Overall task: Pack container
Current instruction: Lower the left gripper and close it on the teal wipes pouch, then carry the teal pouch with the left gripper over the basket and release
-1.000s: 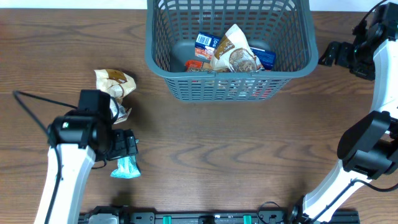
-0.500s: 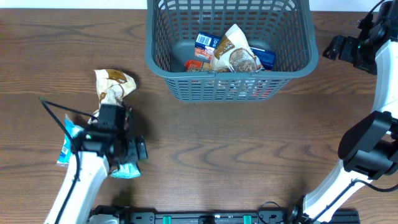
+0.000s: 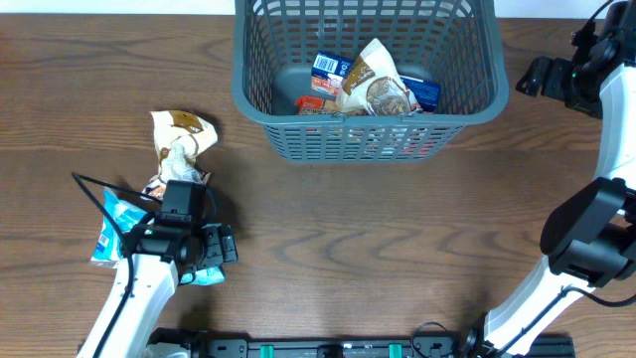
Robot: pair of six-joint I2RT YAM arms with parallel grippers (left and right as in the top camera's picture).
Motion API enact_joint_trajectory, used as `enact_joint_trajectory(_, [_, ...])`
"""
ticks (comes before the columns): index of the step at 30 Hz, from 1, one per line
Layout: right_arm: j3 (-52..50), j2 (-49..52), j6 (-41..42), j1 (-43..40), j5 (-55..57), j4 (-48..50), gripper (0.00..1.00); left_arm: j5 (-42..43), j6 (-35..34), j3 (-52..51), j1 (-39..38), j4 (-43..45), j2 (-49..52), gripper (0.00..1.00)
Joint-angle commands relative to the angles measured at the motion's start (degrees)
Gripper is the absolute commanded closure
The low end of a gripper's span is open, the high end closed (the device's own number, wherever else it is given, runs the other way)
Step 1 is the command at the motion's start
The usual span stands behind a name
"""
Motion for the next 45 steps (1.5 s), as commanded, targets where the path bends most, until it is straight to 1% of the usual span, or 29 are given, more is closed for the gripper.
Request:
enact_joint_trajectory(1, [-0.11,-0.5,-0.9,-0.57,-0.39,-0.07,0.01,-1.9,-0.72,-0.55,-0.24,1.07,2.86,0.01])
enact_joint_trajectory(9, [-0.11,-0.5,-1.51,-0.57,-0.35,-0.02,0.01,-1.84,-1.6,-0.55,-0.24,4.7,10.38,0.01])
enact_joint_trajectory(15, [-0.11,-0.5,-1.51,-0.57,-0.33,0.15,0.01,-1.84,-1.84,-0.55,-0.24,6.34,12.92,0.0])
enact_joint_trajectory(17, [-0.11,-0.5,-1.49,-0.57,-0.33,0.26,0.01,-1.84,-1.81,-0.55,-0.24,6.49,13.09,0.09])
enact_joint_trajectory(19, [-0.11,-0.5,-1.51,-0.57,-0.35,0.46,0.01,-1.86,-1.81,-0.55,-0.24,6.56,13.09,0.22])
enact_joint_trajectory(20, [-0.11,-0.5,-1.49,-0.57,-0.35,0.63,0.01,-1.86,-1.81,-0.55,-0.24,6.58,13.09,0.31])
enact_joint_trajectory(21, [-0.11,-0.5,-1.51,-0.57,-0.35,0.74,0.01,-1.86,-1.81,-0.55,-0.24,6.6,13.09,0.36])
enact_joint_trajectory(22, [-0.11,-0.5,-1.51,-0.57,-0.35,0.9,0.01,-1.86,-1.81,-0.55,-0.24,6.58,13.09,0.37])
enact_joint_trajectory(25, [-0.11,-0.5,-1.49,-0.57,-0.35,0.96,0.01,-1.86,-1.81,-0.55,-0.24,6.71,13.09,0.51])
enact_joint_trajectory(26, [-0.11,-0.5,-1.49,-0.57,-0.35,0.96,0.01,-1.86,-1.81,-0.55,-0.24,6.73,13.09,0.6])
enact_joint_trajectory(27, [-0.11,-0.5,-1.49,-0.57,-0.35,0.96,0.01,-1.84,-1.81,-0.55,-0.24,6.73,13.09,0.67])
enact_joint_trajectory(28, [-0.11,-0.5,-1.49,-0.57,-0.35,0.98,0.01,-1.84,-1.81,-0.55,-0.24,6.73,13.09,0.7])
enact_joint_trajectory(31, [-0.11,-0.5,-1.49,-0.57,-0.35,1.09,0.01,-1.81,-1.81,-0.52,-0.24,6.75,13.07,0.71])
enact_joint_trajectory(33, [-0.11,-0.5,-1.49,-0.57,-0.37,1.11,0.01,-1.77,-1.81,-0.48,-0.24,7.17,13.07,0.81])
enact_joint_trajectory(34, [-0.11,-0.5,-1.49,-0.57,-0.37,1.11,0.01,-1.6,-1.79,-0.26,-0.24,7.17,12.98,0.81])
enact_joint_trajectory(36, [-0.11,-0.5,-1.49,-0.57,-0.37,1.11,0.01,-1.44,-1.79,0.5,-0.24,7.13,12.79,0.94])
enact_joint_trajectory(43, [-0.11,-0.5,-1.49,-0.57,-0.37,1.11,0.01,4.44,-1.75,6.08,-0.24,6.91,10.78,0.94])
enact_joint_trajectory(45, [-0.11,-0.5,-1.49,-0.57,-0.37,1.11,0.01,4.92,-1.7,8.2,-0.24,6.27,9.31,0.94])
